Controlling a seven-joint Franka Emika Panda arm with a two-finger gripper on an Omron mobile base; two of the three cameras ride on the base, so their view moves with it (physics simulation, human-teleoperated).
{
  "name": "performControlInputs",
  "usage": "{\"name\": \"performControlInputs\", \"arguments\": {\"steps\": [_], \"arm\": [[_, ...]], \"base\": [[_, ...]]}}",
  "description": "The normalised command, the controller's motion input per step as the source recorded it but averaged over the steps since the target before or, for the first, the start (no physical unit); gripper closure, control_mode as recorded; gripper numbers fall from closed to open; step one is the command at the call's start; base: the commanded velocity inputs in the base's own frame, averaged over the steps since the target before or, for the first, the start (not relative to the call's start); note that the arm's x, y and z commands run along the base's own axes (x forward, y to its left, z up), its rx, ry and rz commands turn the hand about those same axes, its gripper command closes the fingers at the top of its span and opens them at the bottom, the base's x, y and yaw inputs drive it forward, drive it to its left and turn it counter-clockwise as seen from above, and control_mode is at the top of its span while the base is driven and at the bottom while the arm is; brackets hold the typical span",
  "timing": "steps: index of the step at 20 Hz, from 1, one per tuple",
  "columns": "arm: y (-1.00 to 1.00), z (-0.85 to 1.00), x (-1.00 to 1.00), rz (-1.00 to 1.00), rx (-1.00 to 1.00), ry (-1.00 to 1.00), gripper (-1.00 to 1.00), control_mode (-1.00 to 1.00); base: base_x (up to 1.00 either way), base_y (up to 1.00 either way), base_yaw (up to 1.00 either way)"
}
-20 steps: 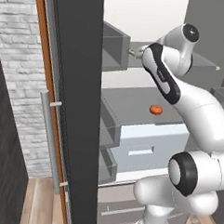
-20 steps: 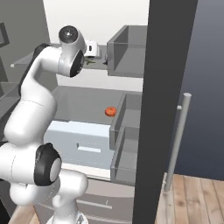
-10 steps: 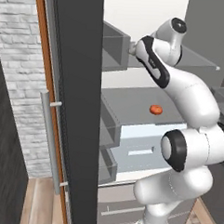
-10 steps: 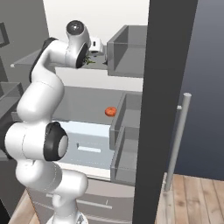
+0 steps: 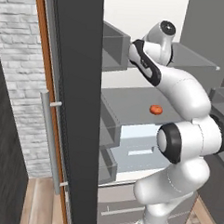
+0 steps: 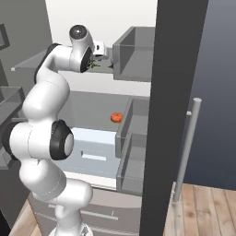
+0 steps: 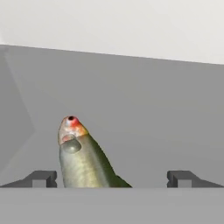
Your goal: Place one squash and one fish in each tupperware on the nearby counter, to pack two identical lunches.
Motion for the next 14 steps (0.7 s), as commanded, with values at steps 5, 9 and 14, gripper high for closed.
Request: {"name": "performControlInputs", "arguments": {"steps": [5, 9, 14], "arm": [[0.0, -0.24, 0.26, 0.0, -0.04, -0.01, -1.0, -1.0], [0.0, -0.22, 0.16, 0.0, -0.03, 0.0, -1.0, -1.0], [0.0, -0.41, 0.01, 0.0, -0.04, 0.04, 1.0, -1.0]], "base": [[0.0, 0.0, 0.0], [0.0, 0.0, 0.0], [0.0, 0.0, 0.0]]}}
